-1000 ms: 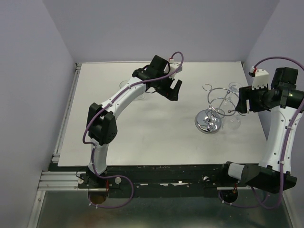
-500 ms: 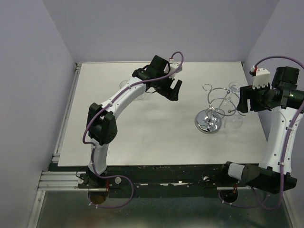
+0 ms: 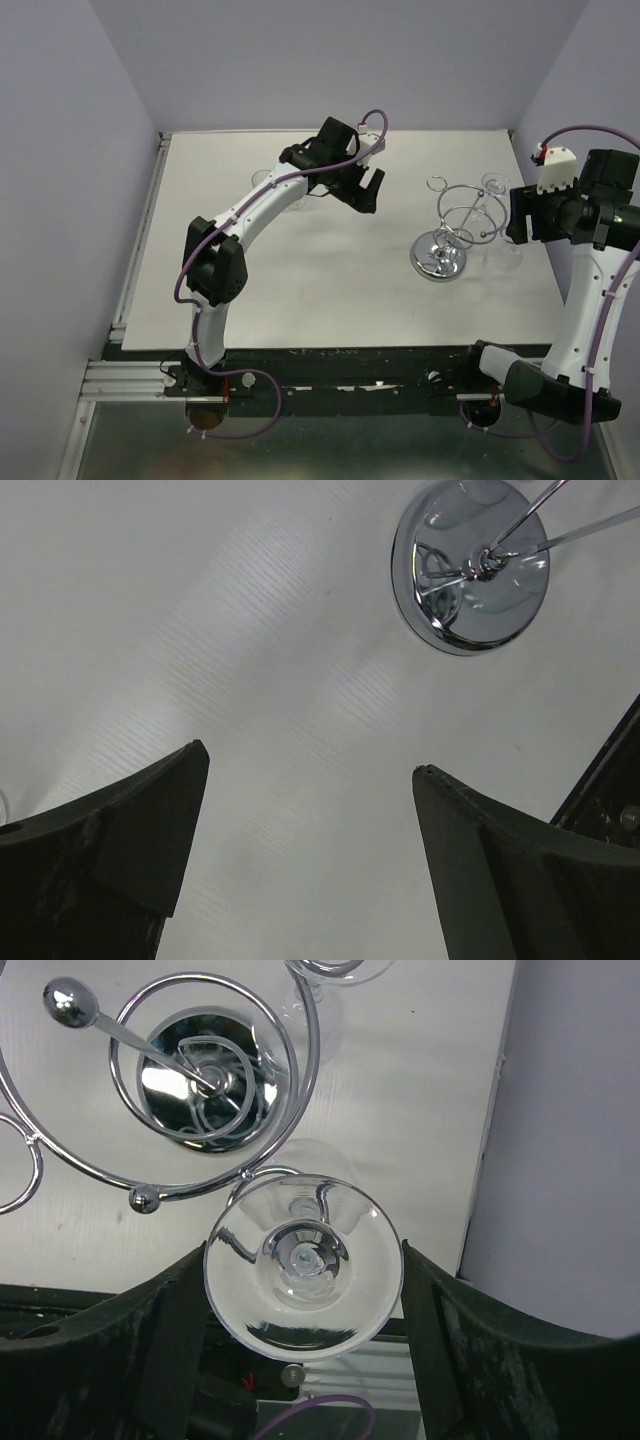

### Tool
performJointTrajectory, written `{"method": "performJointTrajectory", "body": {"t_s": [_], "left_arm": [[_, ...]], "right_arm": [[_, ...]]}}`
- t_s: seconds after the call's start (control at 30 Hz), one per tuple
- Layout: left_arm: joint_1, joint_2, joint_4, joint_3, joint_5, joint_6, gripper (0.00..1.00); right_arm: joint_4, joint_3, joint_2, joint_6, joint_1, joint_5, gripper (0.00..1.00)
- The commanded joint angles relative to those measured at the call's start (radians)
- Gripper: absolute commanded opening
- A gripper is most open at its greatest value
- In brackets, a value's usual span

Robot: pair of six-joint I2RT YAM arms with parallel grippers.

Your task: Take the wine glass off the wine glass rack

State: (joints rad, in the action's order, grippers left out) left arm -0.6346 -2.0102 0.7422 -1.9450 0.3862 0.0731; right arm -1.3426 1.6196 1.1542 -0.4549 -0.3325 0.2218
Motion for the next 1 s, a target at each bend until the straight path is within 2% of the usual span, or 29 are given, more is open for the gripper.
{"method": "performJointTrajectory", "body": {"t_s": [0.0,0.17,0.4,0.7,0.97], "left_arm": [[-0.005,0.024,-0.006,0.006,0.022,0.002,0.99],[-0.013,0.022,-0.007,0.009,0.022,0.002,0.99],[-0.027,0.018,-0.007,0.004,0.022,0.002,0.99],[-0.027,0.016,-0.001,0.001,0.011,-0.007,0.99],[-0.025,0.010,-0.001,-0.005,0.013,-0.007,0.99]], "right_arm": [[-0.184,-0.024,-0.063,-0.039,0.006,-0.018,0.55],[-0.185,-0.064,-0.100,-0.064,0.006,-0.032,0.54],[-0.187,-0.081,-0.139,-0.117,0.006,0.099,0.52],[-0.185,-0.083,-0.143,-0.162,0.006,0.178,0.50],[-0.185,-0.055,-0.180,-0.171,0.023,0.396,0.49]]}}
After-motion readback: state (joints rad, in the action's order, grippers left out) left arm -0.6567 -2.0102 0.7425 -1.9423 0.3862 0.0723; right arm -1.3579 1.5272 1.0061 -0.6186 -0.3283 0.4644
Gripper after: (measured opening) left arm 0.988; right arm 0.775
